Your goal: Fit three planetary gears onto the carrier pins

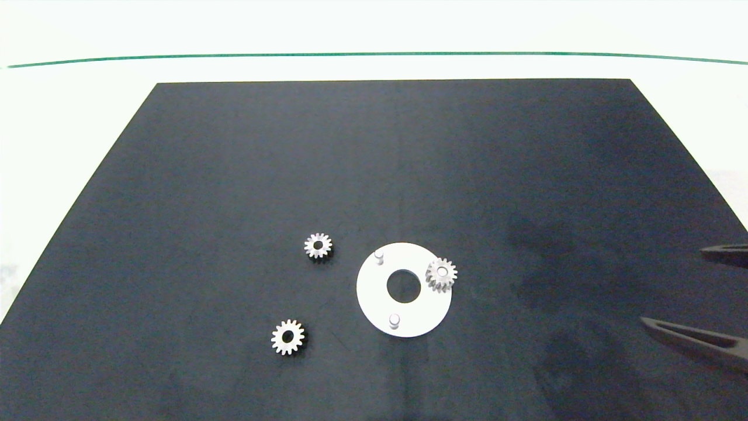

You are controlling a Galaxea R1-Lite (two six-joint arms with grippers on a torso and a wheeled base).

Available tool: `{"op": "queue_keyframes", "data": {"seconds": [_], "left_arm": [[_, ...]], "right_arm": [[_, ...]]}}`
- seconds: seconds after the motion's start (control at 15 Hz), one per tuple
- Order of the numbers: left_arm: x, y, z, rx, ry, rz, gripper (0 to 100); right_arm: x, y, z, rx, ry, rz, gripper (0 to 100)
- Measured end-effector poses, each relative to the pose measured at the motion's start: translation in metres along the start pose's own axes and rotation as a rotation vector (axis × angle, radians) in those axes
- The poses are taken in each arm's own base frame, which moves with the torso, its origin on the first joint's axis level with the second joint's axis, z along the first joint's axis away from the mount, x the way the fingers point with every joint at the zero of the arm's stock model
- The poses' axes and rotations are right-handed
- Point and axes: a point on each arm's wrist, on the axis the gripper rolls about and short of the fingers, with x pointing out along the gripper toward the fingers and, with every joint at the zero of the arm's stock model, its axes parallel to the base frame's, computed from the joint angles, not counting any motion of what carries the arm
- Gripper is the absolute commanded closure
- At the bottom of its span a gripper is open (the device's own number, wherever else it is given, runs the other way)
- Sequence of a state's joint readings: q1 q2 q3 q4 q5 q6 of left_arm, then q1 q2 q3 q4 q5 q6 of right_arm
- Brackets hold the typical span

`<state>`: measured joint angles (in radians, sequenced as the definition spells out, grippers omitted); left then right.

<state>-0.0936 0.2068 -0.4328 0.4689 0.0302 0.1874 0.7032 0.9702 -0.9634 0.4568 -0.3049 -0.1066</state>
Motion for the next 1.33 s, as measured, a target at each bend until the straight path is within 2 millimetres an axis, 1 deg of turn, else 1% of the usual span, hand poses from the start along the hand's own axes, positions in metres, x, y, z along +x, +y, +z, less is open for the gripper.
{"op": "queue_keyframes", "data": {"seconds": [0.13, 0.33, 0.47, 0.67, 0.8, 0.93, 1.07, 1.33], "left_arm": [[0.005, 0.000, 0.002, 0.033, 0.029, -0.008, 0], [0.013, 0.000, 0.003, 0.113, 0.082, -0.030, 0], [0.019, 0.000, 0.006, 0.128, 0.103, -0.042, 0], [0.031, 0.001, 0.013, 0.146, 0.081, -0.065, 0], [0.038, 0.001, 0.016, 0.180, 0.089, -0.087, 0], [0.045, 0.000, 0.015, 0.192, 0.125, -0.111, 0], [0.051, 0.000, 0.017, 0.201, 0.127, -0.134, 0], [0.076, -0.004, 0.020, 0.240, 0.094, -0.177, 0]], "right_arm": [[-0.035, -0.011, -0.033, 0.056, -0.061, -0.081, 0], [-0.074, -0.014, -0.080, 0.122, -0.091, -0.205, 0], [-0.092, -0.010, -0.102, 0.155, -0.135, -0.265, 0], [-0.113, -0.001, -0.127, 0.188, -0.181, -0.356, 0], [-0.123, 0.005, -0.138, 0.205, -0.216, -0.407, 0], [-0.130, 0.010, -0.145, 0.218, -0.253, -0.444, 0], [-0.135, 0.014, -0.150, 0.224, -0.282, -0.466, 0], [-0.141, 0.019, -0.156, 0.225, -0.316, -0.498, 0]]}}
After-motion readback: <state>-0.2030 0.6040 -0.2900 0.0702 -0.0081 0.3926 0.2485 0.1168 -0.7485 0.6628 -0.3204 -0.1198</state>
